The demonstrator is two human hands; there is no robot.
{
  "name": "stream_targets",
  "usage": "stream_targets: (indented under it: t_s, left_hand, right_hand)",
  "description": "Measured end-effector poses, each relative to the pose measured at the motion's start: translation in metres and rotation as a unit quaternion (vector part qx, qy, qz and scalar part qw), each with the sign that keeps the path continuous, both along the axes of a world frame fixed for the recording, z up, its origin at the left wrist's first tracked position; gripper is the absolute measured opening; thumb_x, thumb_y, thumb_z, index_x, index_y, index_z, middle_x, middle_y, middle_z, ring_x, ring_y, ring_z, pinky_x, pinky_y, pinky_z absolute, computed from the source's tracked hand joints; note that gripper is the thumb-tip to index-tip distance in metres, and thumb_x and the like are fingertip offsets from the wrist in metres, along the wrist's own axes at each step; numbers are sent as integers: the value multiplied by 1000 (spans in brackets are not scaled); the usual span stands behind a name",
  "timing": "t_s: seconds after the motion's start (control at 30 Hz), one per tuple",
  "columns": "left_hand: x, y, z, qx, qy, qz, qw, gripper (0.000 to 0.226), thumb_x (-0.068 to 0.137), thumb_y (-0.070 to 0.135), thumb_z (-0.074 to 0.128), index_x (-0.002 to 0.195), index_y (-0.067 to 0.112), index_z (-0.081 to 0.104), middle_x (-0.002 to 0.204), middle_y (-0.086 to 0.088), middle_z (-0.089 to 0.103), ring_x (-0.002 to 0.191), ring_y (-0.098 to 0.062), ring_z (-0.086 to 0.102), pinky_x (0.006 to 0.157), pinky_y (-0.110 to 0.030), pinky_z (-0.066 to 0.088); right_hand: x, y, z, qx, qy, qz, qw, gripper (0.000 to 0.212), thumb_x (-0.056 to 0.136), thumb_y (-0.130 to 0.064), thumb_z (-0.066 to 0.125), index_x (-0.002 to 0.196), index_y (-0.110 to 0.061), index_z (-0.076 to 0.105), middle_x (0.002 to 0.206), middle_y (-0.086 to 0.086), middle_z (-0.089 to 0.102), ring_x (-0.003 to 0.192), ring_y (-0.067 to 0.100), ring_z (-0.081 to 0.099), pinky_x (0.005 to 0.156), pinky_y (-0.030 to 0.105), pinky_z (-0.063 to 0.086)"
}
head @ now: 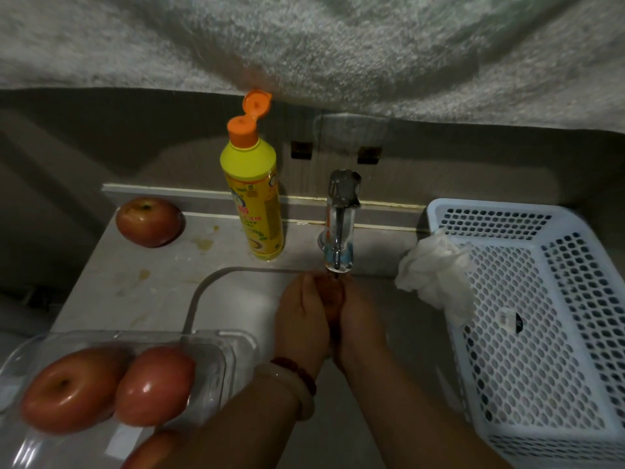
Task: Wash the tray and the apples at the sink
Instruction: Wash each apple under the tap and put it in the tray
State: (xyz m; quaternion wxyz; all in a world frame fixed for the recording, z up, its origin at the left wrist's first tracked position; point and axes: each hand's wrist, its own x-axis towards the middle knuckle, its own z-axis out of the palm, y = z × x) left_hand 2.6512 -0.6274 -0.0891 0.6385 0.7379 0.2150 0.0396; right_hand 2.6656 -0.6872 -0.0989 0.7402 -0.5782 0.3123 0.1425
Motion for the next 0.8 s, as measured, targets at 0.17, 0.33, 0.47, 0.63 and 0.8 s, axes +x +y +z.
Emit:
stream_targets:
  t_s: [0.17,0.33,0.47,0.63,0.8]
  left_hand:
    - [5,2,2,-74,20,29,997,32,97,10,41,84,16,70,80,4,70,73,-3,64,66,-16,49]
    - [10,1,3,-156,56,-27,986,15,92,15,55,85,14,68,71,3,70,63,-3,64,55,-14,49]
    - [5,1,0,-169,38,-37,984,7,89,21,65,94,24,65,85,5,72,80,-5,68,72,-21,56]
    - [10,3,-1,-27,26,-33,999,10,95,26,57,87,32,59,79,17,60,72,4,60,52,-2,40]
    - [10,9,-7,-49,45,-44,997,20,96,15,49,86,20,65,88,5,64,80,6,57,69,-4,39]
  right_hand:
    - [-12,7,-7,-21,-106,5,994,14,84,-31,68,97,-26,70,93,2,74,88,18,71,77,38,56]
    - [-16,5,-11,-149,-175,-27,973,15,96,-22,54,94,-27,68,87,-3,71,80,9,66,72,27,52]
    - [-6,-1,-9,-146,-127,-71,978,26,97,-16,48,78,-16,66,76,6,68,69,19,64,58,27,48]
    - [0,2,-12,-48,-48,-65,996,23,87,-37,54,84,-23,72,87,6,73,81,25,70,71,41,56]
    - [-22,9,-12,-229,-255,58,938,12,95,-27,55,92,-37,61,95,-8,66,87,-4,60,77,9,42]
